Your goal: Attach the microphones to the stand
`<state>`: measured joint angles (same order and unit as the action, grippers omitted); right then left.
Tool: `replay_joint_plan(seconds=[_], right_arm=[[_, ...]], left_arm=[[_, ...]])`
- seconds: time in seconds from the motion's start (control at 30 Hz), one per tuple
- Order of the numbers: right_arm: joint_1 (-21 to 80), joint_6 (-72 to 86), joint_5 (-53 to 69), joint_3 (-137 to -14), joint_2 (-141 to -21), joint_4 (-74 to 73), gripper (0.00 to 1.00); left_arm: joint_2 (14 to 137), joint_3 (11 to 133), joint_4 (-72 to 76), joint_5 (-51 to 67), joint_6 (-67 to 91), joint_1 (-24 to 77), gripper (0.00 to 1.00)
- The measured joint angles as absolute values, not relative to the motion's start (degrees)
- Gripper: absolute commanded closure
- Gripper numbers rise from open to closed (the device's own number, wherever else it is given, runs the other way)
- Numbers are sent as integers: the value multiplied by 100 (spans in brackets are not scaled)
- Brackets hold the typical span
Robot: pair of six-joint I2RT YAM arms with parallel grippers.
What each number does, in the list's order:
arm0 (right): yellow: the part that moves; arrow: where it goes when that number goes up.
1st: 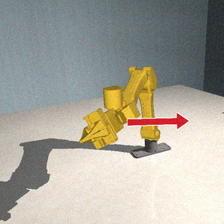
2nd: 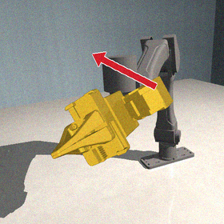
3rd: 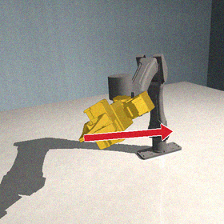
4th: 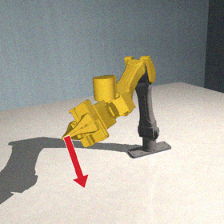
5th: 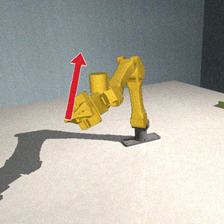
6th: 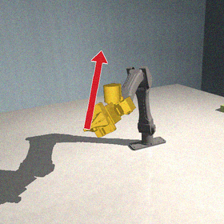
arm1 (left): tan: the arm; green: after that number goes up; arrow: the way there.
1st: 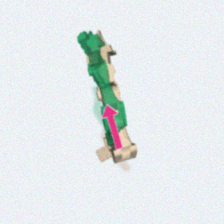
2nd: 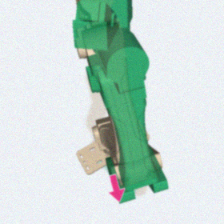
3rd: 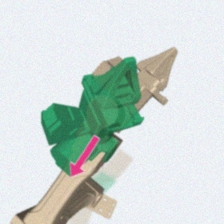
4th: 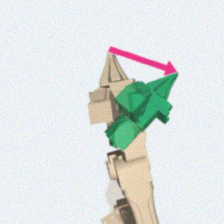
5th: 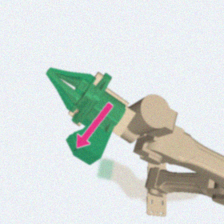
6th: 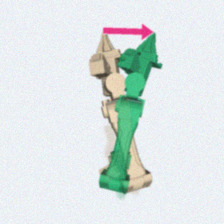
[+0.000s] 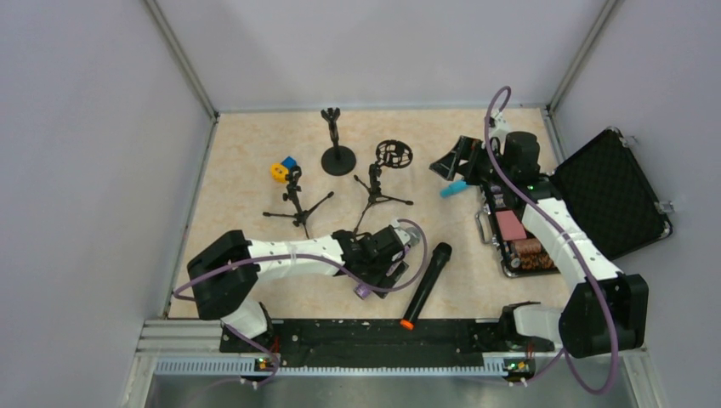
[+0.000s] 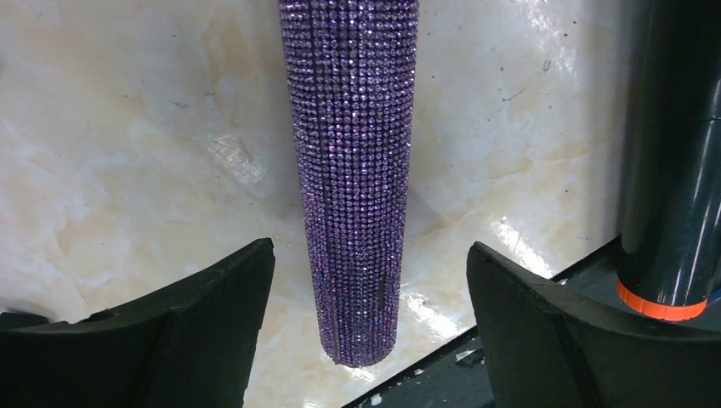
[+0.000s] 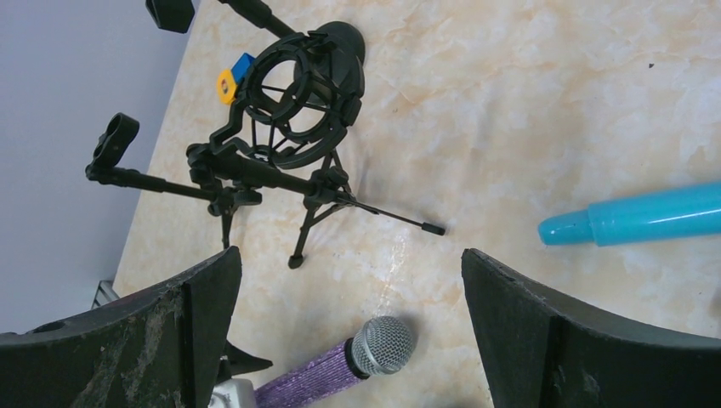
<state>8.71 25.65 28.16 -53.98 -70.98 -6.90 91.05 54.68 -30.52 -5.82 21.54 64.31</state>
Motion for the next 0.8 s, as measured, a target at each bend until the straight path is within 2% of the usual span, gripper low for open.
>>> replay_joint_plan(seconds=[0.17,0.27,0.43,0.53,0.73,0.8], right_arm=[[871,2565,2818,-5398,-7098,-683,1],[871,2563,2821,-5398,-7098,-683,1],[871,2565,2821,-5398,-7098,-683,1],[871,2563,2821,-5398,-7098,-683,1],[871,2565,2847,-5398,-7102,-681,1],[871,2565,2862,-5398,-7102,-681,1]], left_arm=[[9124,5426,-2993,-696,2259,6429,25],[9159,5360,-2980,-718,2268,6431,28],[9268,5339,-2971,-768,2268,6431,41],[9310,5328,-2974,-825,2263,6451,55],[9330,5323,-2963,-891,2272,6501,97],[9327,5319,-2963,-899,2281,6506,100]])
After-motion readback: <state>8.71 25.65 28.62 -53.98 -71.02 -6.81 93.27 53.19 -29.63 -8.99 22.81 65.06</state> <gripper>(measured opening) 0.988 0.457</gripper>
